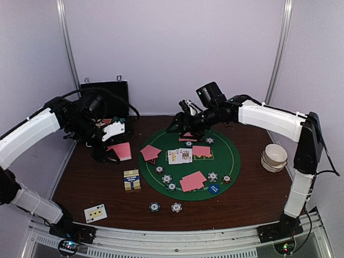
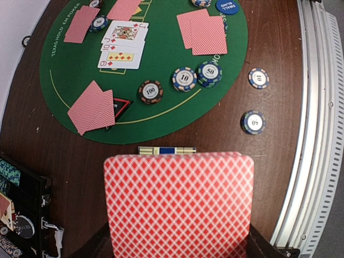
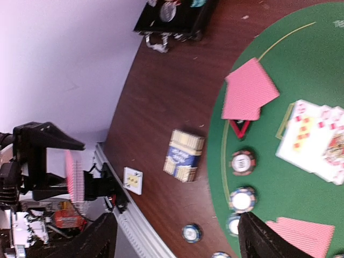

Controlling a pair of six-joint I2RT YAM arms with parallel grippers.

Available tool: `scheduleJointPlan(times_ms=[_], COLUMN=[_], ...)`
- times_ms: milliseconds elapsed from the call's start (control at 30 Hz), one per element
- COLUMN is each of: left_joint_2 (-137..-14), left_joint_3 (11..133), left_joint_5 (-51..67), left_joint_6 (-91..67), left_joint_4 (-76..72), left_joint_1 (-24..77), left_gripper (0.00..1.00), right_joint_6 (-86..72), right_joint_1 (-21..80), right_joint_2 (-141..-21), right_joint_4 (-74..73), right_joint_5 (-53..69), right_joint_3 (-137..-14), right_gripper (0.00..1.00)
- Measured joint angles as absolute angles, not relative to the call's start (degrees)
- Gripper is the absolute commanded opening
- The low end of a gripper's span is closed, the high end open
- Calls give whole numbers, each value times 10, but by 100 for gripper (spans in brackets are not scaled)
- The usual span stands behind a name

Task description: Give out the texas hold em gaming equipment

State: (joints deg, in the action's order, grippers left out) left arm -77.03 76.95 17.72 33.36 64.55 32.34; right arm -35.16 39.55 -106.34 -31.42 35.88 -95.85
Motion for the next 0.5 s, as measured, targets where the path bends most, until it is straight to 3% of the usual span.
scheduleJointPlan(times_ms=[500], left_joint_2=[-771], left_joint_3=[775], left_joint_5=[181], left_joint_6=[328], left_joint_4=[645], left_joint_1=[323], left_gripper=[0], right_joint_6=[-548], right_joint_1=[536], right_joint_2=[-1132], right_joint_4=[-53], right_joint_5=[437], right_joint_3=[-927], right_gripper=[87])
